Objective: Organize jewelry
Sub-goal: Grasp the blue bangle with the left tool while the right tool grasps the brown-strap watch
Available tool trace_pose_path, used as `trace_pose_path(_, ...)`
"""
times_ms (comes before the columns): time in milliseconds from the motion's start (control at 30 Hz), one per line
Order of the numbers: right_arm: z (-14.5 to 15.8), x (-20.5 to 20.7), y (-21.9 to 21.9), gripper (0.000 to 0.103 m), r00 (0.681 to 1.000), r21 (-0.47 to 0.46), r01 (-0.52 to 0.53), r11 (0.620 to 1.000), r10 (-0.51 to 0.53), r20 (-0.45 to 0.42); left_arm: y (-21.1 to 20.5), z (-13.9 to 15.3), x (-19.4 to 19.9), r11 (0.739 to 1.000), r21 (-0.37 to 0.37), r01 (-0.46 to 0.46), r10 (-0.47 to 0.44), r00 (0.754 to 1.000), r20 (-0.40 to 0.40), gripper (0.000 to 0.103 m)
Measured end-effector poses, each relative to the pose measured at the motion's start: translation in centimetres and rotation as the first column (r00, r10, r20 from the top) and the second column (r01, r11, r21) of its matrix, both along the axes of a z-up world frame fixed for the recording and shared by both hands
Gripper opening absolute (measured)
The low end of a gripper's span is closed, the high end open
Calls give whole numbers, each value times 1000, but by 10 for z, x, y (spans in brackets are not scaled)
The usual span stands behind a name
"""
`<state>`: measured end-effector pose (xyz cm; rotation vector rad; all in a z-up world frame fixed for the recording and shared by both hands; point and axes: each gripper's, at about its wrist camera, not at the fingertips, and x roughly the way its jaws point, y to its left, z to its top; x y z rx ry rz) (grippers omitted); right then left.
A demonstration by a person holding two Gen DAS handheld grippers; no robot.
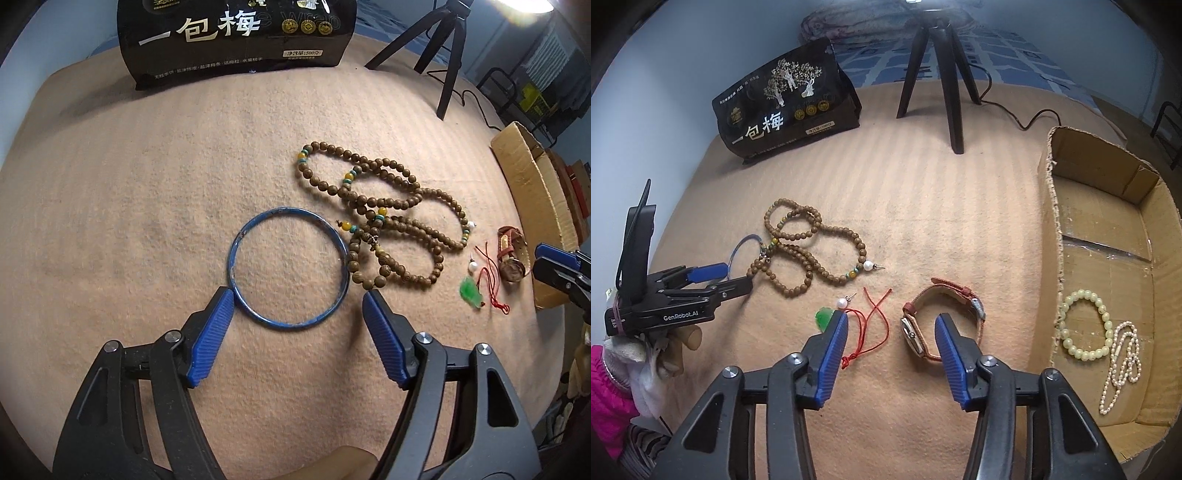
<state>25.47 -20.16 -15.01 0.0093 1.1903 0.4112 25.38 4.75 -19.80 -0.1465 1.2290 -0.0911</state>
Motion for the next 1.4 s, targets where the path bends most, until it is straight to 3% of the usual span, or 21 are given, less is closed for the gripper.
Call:
trace_pose_path(267, -15, 3, 8, 40, 999, -23, -20, 1000, 19, -36, 0, -4, 6, 1000, 11, 4, -5, 999, 33, 80)
trace_pose_path(367, -21, 4, 11, 40, 999, -37, -26, 999, 25, -42, 2, -4, 6, 1000, 3, -2, 2, 999, 43, 80)
trace_pose_path(467, -21, 5, 14, 39, 999, -51, -30, 998, 29, -35, 2, -5, 6, 1000, 20, -2, 1, 999, 54, 72)
trace_pose_path(733, -26, 7, 11, 36, 999, -69, -29, 997, 26, -41, 3, -4, 1, 999, 24, 29, -30, 997, 65, 71)
trace_pose_path(933, -36, 5, 17, 36, 997, -135, -60, 989, 53, -51, 5, -3, -7, 998, 34, 47, -49, 997, 67, 71)
trace_pose_path(1067, -38, 8, 14, 13, 998, -154, -40, 987, 34, -45, 12, 0, -13, 999, 37, 40, -43, 997, 69, 71)
trace_pose_path(1400, -18, 6, 8, 9, 1000, -110, 0, 994, 2, 16, 31, 11, -22, 1000, 22, -4, 2, 996, 86, 71)
